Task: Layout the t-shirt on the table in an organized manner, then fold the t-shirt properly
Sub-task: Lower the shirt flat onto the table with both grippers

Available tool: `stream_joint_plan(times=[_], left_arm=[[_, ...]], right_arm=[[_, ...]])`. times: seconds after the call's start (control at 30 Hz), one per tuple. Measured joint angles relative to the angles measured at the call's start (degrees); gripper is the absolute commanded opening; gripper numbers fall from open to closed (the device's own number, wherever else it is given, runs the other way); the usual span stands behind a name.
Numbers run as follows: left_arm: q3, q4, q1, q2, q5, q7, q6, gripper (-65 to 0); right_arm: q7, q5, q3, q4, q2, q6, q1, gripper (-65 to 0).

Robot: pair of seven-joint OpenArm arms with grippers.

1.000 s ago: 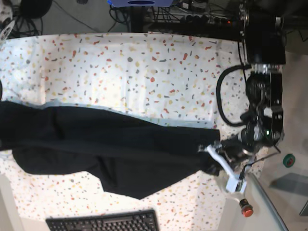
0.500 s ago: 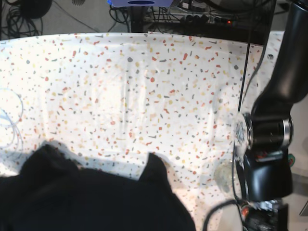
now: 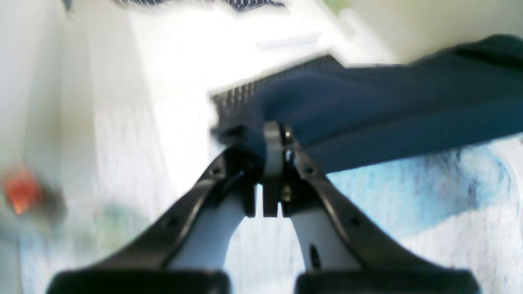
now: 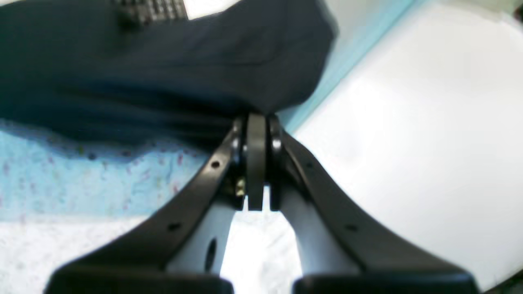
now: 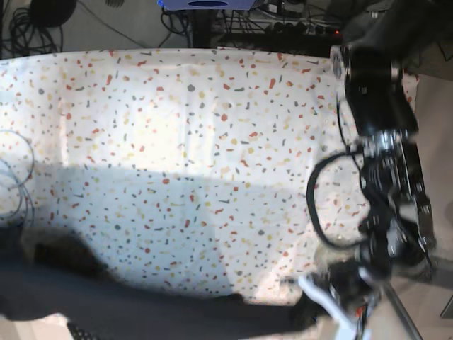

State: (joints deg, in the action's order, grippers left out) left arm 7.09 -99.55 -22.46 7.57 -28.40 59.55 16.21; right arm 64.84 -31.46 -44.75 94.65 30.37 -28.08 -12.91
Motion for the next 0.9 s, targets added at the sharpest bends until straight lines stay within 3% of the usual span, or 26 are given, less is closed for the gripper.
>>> stream_joint_plan(times=[0.1,0.2,0.27,0.37,0.57,0.9], left_arm=[[0.2,0.5,10.5,1.2,1.3,0.5,-0.2,-65.0],[0.0,3.4,17.3,1.2,1.2,-1.8,-0.2,-65.0],[0.1,6.1,20.6,1.3,2.0,-7.0,-0.4,-65.0],[-0.6,9.2,24.3,2.6,4.3,-9.9,-0.1,-65.0],[-0.2,12.6,27.6,4.6,5.4,-10.7,0.3,-65.0],[0.0,15.2,30.3,6.6,5.7,-11.1,0.1,-65.0]], right_arm=[[-5.9,1.0,-1.8,-3.2,-6.4,0.0,10.3,-65.0],[-13.5,2.2,3.9,-12.3,-10.4,0.4,17.2,-65.0],[-17.9,1.5,8.4,-17.4,-11.1,0.1,19.6,-65.0],[-20.6,0.8,10.0,-20.3,-11.5,0.0,21.5,-65.0],[-21.4,1.0,9.7,-21.6,-10.7,0.3,24.6,-65.0],[-21.4,1.0,9.7,-21.6,-12.2,0.2,28.9,-65.0]])
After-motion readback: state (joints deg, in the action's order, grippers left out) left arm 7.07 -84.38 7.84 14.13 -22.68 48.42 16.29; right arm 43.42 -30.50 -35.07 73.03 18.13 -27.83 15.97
